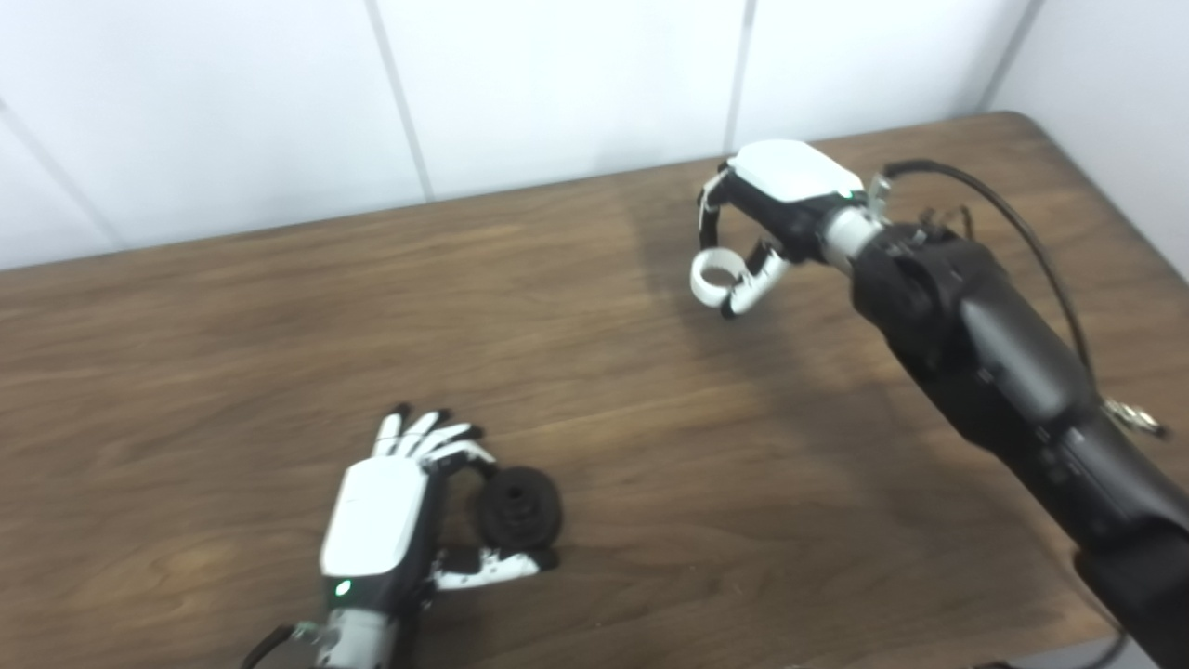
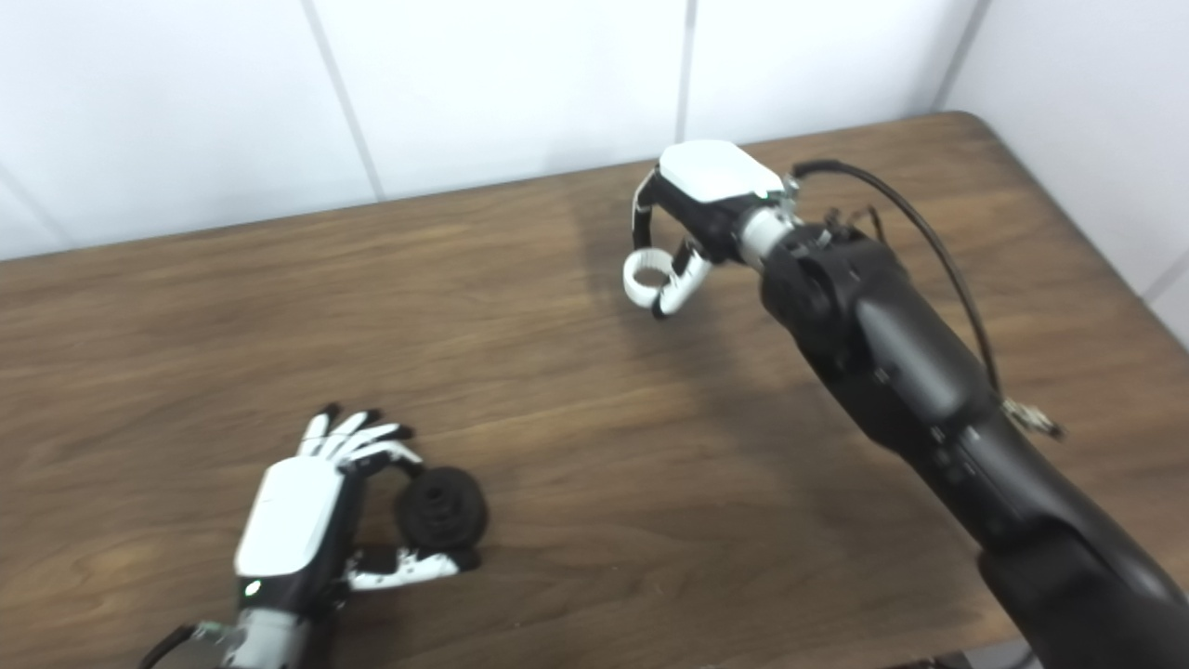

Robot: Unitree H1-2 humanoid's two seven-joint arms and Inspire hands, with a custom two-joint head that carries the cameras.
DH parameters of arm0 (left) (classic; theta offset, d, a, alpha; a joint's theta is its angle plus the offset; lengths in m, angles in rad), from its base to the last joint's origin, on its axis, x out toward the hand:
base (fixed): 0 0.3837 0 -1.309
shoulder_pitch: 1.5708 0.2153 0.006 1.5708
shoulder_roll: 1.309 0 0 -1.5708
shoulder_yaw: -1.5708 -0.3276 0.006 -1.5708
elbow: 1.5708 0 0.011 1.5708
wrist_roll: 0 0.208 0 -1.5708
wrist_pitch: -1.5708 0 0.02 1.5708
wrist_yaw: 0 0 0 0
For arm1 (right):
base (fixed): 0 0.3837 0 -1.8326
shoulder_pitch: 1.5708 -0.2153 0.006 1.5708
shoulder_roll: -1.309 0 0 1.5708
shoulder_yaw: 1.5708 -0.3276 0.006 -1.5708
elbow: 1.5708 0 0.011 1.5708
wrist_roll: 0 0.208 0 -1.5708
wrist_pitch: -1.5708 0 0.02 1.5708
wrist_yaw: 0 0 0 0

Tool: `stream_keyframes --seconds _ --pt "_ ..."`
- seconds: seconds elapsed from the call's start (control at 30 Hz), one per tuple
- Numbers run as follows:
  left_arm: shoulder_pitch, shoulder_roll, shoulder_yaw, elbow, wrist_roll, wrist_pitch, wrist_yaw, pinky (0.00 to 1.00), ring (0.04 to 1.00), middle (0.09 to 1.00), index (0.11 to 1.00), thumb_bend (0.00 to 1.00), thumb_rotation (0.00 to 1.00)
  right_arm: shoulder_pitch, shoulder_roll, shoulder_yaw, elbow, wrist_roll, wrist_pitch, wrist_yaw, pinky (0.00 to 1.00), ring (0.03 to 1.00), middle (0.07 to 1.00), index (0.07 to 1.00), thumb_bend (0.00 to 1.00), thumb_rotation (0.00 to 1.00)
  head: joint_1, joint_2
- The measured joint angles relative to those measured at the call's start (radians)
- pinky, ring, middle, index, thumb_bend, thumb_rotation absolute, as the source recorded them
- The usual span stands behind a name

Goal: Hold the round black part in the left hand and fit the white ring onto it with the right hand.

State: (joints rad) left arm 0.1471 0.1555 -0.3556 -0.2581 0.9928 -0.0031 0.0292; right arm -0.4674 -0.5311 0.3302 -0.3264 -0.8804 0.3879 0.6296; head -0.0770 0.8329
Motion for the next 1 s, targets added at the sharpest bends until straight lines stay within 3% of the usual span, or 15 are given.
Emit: stream_keyframes --seconds 0.3,0.6,1.0 --pt "-0.007 -0.039 -0.04 -0.006 0.049 0.043 -0.012 1.0 0.896 0.774 0.483 0.52 0.05 0.02 0.044 0.038 -0.169 0.005 -0.025 0.114 1.0 0.941 0.832 0.483 0.53 0.14 0.085 0.026" --pt "-0.012 -0.065 -0.064 -0.005 0.071 0.069 -0.016 1.0 0.902 0.775 0.483 0.52 0.05 0.02 0.08 0.061 -0.237 0.015 -0.082 0.193 1.0 0.935 0.823 0.482 0.53 0.14 0.129 0.051" --pt "-0.027 -0.084 -0.076 -0.005 0.094 0.094 -0.044 1.0 0.906 0.775 0.483 0.52 0.05 0.042 0.14 0.065 -0.315 0.017 -0.081 0.294 1.0 0.94 0.83 0.482 0.53 0.14 0.161 0.078"
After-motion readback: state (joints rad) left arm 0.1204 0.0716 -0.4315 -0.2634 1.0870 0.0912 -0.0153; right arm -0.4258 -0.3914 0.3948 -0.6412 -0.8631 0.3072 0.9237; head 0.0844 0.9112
